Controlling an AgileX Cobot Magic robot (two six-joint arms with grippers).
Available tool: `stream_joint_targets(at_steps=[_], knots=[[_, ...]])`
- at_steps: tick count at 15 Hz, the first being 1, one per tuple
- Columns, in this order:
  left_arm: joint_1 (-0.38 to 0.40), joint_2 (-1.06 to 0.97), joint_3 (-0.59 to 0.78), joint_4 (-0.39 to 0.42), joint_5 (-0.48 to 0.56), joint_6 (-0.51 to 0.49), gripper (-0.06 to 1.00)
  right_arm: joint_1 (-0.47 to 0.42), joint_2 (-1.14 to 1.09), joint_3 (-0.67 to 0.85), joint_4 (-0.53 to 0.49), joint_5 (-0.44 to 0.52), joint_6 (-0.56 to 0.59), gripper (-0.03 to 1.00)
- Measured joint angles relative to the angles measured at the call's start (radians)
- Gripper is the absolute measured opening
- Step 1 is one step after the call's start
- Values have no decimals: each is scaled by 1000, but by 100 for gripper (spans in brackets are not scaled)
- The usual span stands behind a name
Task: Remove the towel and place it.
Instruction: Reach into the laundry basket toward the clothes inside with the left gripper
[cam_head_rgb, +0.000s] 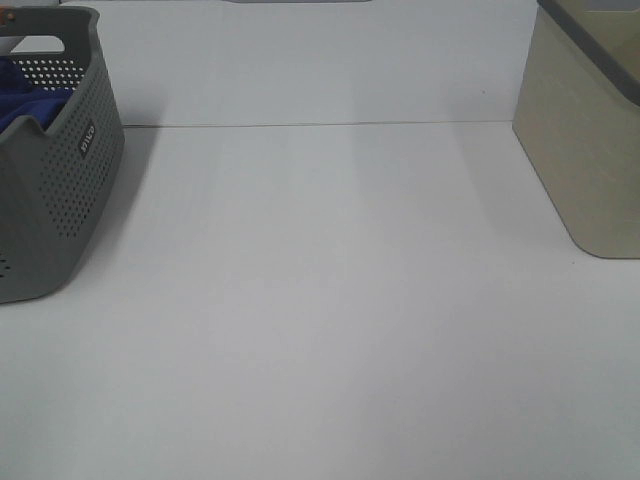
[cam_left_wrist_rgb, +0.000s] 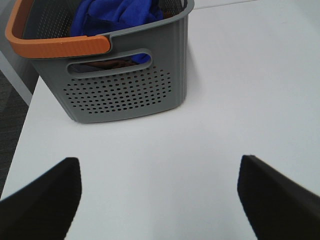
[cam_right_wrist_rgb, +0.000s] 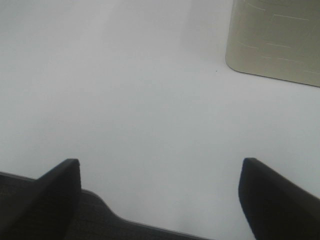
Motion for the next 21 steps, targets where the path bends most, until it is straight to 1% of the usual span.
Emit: stream_joint_targets(at_steps=[8,9,10,12,21], knots=[[0,0,0,7,0,1,80,0,0,0,0,0,0,83],[0,0,0,11,0,1,82,0,0,0,0,0,0,83],[0,0,0,34,0,1,93,0,0,0,0,0,0,83],[0,0,0,58,0,1,98,0,0,0,0,0,0,83],[0,0,0,36,0,1,99,0,0,0,0,0,0,83]])
